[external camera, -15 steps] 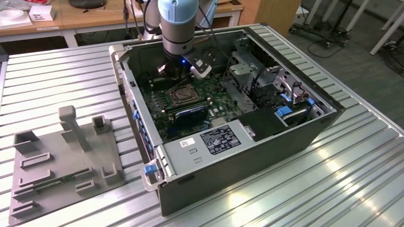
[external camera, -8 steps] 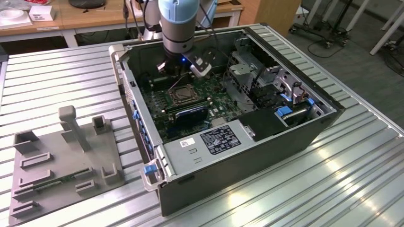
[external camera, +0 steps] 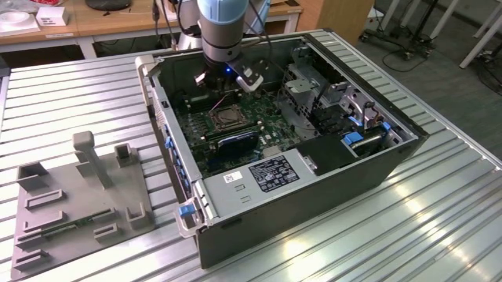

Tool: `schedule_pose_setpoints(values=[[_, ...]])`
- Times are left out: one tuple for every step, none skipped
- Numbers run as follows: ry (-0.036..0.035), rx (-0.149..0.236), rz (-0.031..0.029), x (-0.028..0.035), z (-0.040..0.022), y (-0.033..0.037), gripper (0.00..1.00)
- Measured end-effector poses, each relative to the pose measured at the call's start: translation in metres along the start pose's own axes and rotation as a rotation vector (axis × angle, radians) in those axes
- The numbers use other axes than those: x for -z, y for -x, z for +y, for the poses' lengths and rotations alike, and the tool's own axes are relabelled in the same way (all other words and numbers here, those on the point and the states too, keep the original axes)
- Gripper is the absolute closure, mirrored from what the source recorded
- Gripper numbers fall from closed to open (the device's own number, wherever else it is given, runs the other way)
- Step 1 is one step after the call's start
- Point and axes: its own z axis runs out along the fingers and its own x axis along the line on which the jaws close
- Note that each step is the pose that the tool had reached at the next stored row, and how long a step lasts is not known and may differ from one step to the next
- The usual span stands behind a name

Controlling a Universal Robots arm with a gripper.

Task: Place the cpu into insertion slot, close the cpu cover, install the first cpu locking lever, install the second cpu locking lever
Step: 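Install the first cpu locking lever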

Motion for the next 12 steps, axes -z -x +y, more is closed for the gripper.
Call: schedule_pose_setpoints(values=[[0.0002,0.000,0.0000,0.0002,0.0001,0.0001,0.89],[0.0005,0.000,-0.0001,0.0002,0.0001,0.0001,0.89],[0.0006,0.000,-0.0002,0.0003,0.0002,0.0001,0.89],[0.0005,0.000,-0.0001,0.0004,0.0002,0.0000,0.89],[0.0000,0.000,0.0001,0.0006,0.0002,-0.0006,0.89],[-0.0001,0.000,-0.0003,0.0008,0.0002,-0.0017,0.89],[-0.0002,0.000,-0.0007,0.0010,0.0002,-0.0031,0.89],[-0.0003,0.001,-0.0012,0.0011,0.0002,-0.0048,0.89],[-0.0007,0.001,-0.0015,0.0012,0.0003,-0.0063,0.89],[-0.0017,0.001,-0.0016,0.0013,0.0003,-0.0076,0.89],[-0.0027,0.001,-0.0015,0.0015,0.0004,-0.0083,0.89],[-0.0030,0.001,-0.0015,0.0016,0.0004,-0.0086,0.89]])
